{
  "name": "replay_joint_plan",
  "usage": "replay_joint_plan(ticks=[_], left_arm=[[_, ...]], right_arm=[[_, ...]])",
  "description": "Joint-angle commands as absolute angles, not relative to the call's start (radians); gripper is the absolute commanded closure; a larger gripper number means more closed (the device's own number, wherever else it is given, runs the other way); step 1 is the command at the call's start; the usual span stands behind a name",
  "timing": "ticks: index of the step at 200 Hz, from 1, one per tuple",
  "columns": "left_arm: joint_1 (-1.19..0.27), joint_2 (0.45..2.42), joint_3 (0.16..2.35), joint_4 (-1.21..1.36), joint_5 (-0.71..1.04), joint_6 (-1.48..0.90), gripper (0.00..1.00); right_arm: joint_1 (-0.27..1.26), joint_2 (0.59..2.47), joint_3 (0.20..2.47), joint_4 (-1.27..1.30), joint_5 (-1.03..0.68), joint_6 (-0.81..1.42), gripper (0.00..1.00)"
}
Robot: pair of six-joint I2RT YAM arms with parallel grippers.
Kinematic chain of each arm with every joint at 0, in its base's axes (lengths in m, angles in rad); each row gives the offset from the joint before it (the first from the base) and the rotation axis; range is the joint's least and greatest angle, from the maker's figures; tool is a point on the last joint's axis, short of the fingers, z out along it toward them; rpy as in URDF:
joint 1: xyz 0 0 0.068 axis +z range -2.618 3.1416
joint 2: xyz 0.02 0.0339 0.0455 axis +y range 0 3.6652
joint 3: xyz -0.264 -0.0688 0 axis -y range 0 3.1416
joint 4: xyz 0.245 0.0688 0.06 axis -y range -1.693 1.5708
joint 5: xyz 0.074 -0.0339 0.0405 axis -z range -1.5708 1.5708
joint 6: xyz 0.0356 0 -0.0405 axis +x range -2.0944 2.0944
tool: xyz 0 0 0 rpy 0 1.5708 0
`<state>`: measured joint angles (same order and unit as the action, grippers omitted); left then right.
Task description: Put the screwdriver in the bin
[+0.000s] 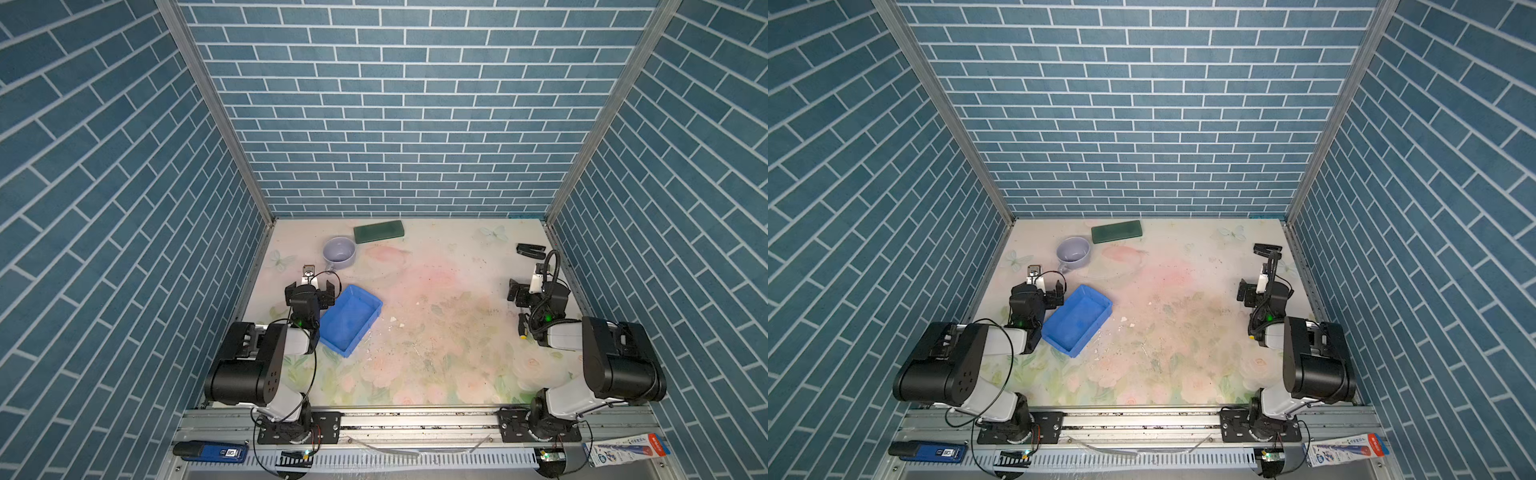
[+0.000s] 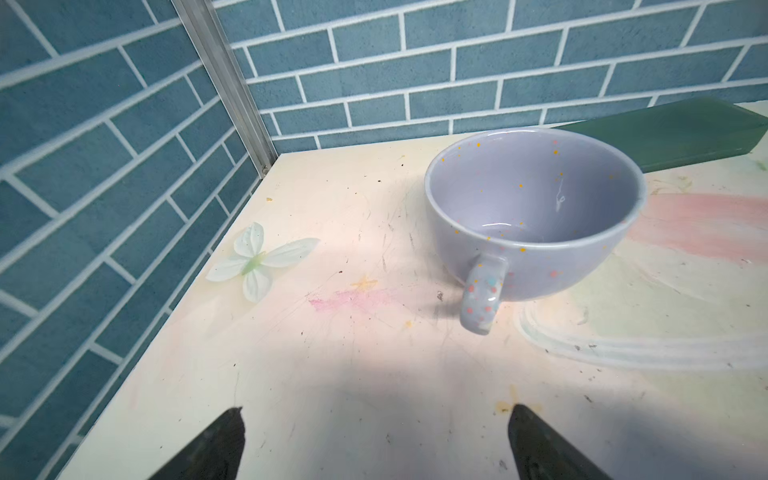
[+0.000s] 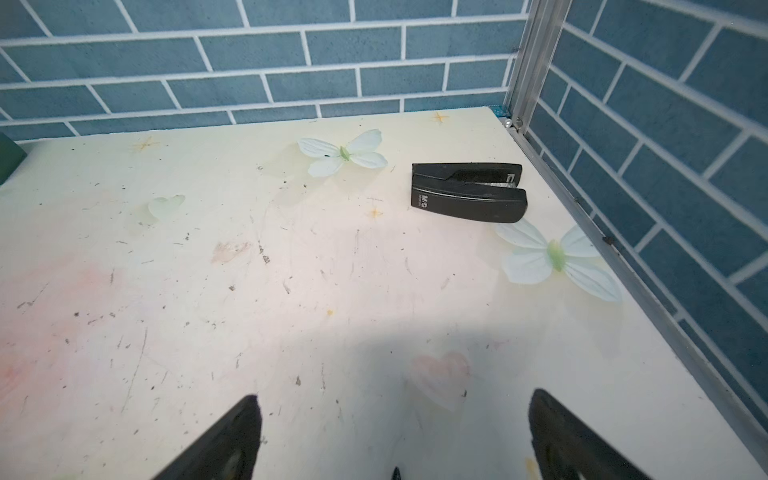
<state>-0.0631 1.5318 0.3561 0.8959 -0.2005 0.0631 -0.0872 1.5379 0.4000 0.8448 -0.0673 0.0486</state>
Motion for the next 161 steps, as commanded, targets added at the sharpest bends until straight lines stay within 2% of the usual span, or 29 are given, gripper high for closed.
replay_joint_plan(ticks=[1, 161], left_arm=[[-0.061, 1.535, 0.370, 0.906, -0.197, 0.063, 0.00], [-0.061, 1.534, 0.366, 0.913, -0.199, 0.063, 0.00]], right_arm=[[-0.084, 1.536, 0.397, 0.851, -0.061, 0.068, 0.01], [-0.084, 1.533, 0.393, 0.859, -0.069, 0.067, 0.01]])
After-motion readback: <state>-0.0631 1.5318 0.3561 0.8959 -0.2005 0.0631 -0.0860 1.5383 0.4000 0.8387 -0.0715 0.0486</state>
